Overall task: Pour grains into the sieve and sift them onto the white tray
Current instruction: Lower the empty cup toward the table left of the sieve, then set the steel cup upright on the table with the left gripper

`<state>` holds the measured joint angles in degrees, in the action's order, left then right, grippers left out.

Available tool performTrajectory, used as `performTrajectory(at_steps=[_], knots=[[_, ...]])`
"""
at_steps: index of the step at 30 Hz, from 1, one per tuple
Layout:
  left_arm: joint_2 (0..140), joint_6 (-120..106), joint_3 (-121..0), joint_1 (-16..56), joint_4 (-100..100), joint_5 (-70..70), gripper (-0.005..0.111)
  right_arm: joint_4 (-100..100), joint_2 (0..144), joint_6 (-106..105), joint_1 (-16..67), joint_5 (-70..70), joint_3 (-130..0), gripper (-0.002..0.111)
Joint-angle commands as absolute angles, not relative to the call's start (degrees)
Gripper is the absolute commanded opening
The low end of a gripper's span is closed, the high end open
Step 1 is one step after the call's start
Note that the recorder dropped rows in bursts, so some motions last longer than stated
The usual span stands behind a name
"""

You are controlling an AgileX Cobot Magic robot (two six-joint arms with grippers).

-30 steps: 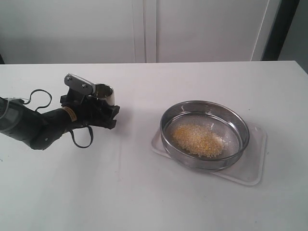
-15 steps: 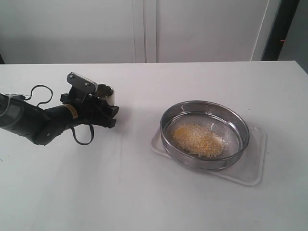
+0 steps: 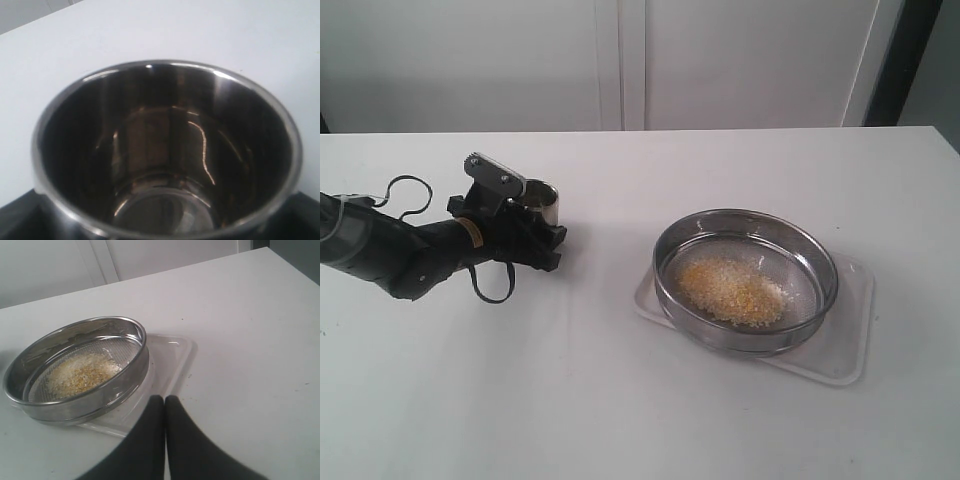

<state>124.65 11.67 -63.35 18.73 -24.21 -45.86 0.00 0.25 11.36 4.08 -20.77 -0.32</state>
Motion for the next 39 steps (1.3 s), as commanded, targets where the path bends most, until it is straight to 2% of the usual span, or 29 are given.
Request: performTrajectory(at_steps=[1,6,11,27,29,32,39], knots=[[124.8,12.0,-63.4,18.6,-25.0,-45.4,0.052,0.0,0.0,11.0,4.0,-20.0,0.0,0.000],[124.8,12.0,-63.4,18.6,-25.0,-45.2,0.070,0.0,0.0,11.0,4.0,-20.0,0.0,0.000],[124.8,12.0,-63.4,18.6,-25.0,-45.2,0.080,0.0,0.0,10.1,4.0,-20.0,0.0,0.000],[124.8,8.6,-63.4,18.6,-25.0,-45.0,0.081,0.0,0.0,10.2,4.0,-20.0,0.0,0.000],[124.8,8.6,-63.4,18.6,-25.0,-45.0,0.086,0.0,0.0,10.2,4.0,-20.0,0.0,0.000],[124.8,8.6,-63.4,18.6,-25.0,-44.9,0.103,0.0,0.0,10.2,4.0,-20.0,0.0,0.000],[124.4,8.8,-63.4,18.6,-25.0,-43.6,0.105,0.0,0.0,10.2,4.0,-20.0,0.0,0.000]])
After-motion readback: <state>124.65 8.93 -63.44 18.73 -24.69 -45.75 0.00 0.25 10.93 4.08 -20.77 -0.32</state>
